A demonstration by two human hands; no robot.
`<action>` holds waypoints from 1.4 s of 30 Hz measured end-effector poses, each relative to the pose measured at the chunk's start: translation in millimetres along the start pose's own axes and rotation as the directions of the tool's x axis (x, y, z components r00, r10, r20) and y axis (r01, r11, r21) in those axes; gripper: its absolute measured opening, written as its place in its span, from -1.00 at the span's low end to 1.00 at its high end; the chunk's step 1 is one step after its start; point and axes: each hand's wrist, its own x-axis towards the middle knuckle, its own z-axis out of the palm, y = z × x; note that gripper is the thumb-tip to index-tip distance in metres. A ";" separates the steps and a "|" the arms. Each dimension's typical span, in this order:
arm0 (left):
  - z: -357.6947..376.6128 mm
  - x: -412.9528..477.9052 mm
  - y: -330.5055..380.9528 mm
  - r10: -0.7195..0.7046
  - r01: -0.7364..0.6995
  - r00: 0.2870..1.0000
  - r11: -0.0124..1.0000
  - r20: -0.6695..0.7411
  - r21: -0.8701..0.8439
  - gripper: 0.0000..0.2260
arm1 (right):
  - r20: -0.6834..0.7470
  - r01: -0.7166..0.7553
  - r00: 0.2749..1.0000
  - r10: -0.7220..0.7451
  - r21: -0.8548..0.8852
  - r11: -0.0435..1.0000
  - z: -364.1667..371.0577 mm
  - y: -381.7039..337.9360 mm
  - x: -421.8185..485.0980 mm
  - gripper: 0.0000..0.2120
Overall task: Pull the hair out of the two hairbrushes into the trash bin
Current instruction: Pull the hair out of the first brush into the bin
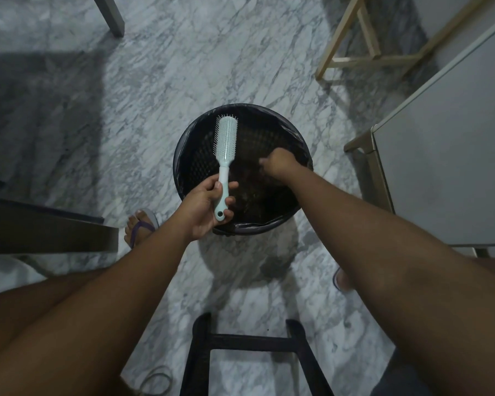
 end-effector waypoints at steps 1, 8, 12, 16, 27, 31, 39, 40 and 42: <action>0.4 0.0 0.3 -0.003 0.003 1.000 1.000 0.002 0.003 -0.73 | 0.033 -0.005 0.999 0.006 -0.021 1.000 0.7 -0.3 -2.4 -0.71; 5.5 0.4 -2.3 -0.026 0.025 1.000 0.999 0.015 0.037 -0.73 | -0.223 0.233 0.965 -0.139 0.485 0.843 -8.5 -26.7 -8.4 -0.25; 9.9 1.5 -6.0 -0.044 0.043 0.999 0.997 0.014 0.057 -0.71 | -0.196 0.401 0.911 -0.362 0.230 0.887 -13.7 -41.8 -9.3 -0.15; 11.0 -0.3 -7.0 -0.045 0.044 0.999 0.997 0.020 0.062 -0.72 | -0.327 0.385 0.894 -0.306 0.210 0.899 -15.5 -47.8 -6.3 -0.64; 10.1 -4.8 -8.2 -0.039 0.039 0.999 0.999 0.020 -0.032 -0.73 | -0.143 0.133 0.989 -0.048 0.675 0.726 -29.1 -44.6 -21.8 -0.88; 13.0 -4.1 -10.2 -0.042 0.042 0.999 0.999 0.013 -0.005 -0.73 | -0.060 0.263 0.961 -0.269 0.488 0.832 -17.1 -30.7 -31.2 -0.68; 5.9 -3.9 -17.1 -0.054 0.055 0.998 0.998 -0.031 0.026 -0.73 | -0.141 0.189 0.981 -0.132 0.552 0.812 -24.1 -37.5 -20.8 -0.75; 6.1 -4.6 -18.1 -0.055 0.056 0.998 0.998 -0.027 0.032 -0.73 | -0.179 0.196 0.977 -0.116 0.535 0.822 -26.1 -38.2 -17.3 -0.78; 9.7 -5.2 -19.0 -0.057 0.057 0.998 0.998 -0.019 0.035 -0.73 | -0.214 0.239 0.964 -0.156 0.449 0.861 -27.0 -37.1 -12.7 -0.92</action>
